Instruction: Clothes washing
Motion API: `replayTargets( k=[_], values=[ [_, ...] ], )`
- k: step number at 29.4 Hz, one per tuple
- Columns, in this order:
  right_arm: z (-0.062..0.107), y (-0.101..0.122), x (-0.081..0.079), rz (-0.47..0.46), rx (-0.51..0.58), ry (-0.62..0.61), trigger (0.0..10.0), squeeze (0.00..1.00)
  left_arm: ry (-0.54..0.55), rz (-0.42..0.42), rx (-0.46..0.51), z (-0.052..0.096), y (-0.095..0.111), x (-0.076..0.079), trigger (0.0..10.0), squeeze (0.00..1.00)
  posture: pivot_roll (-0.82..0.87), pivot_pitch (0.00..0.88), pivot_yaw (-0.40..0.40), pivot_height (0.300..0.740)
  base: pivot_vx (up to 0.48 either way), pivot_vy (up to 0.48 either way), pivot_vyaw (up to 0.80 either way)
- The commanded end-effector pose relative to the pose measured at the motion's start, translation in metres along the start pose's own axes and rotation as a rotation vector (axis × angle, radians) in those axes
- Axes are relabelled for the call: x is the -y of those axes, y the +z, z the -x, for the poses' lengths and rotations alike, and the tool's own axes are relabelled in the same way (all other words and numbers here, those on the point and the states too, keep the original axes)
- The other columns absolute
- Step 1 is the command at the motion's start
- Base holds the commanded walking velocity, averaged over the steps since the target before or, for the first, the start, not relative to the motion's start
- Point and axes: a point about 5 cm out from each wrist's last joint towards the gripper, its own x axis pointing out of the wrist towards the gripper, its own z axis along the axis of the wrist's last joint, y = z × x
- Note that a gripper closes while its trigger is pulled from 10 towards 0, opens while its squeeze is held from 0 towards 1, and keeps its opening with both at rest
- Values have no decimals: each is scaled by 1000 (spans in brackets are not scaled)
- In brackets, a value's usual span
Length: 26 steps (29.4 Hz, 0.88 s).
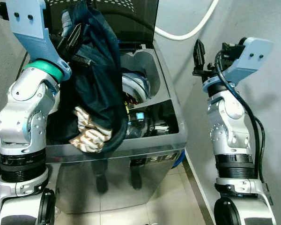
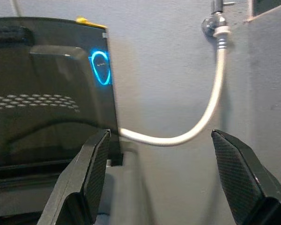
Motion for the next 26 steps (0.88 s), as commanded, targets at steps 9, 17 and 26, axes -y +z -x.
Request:
replayTargets(
  k=[9,17,26],
  values=[
    [1,-1,2,5,-6,-1,10000,0,-10,-6,21,0,3,3,10000,0,90,20,-16,740,0,0,0],
    [1,1,-7,78,12,61,10000,0,-64,-77,19,0,3,6,10000,0,86,25,-16,740,0,0,0],
    [-13,31,-31,88,150,206,10000,0,-279,-204,127,-18,24,19,10000,0,76,31,-15,740,0,0,0]
  ],
)
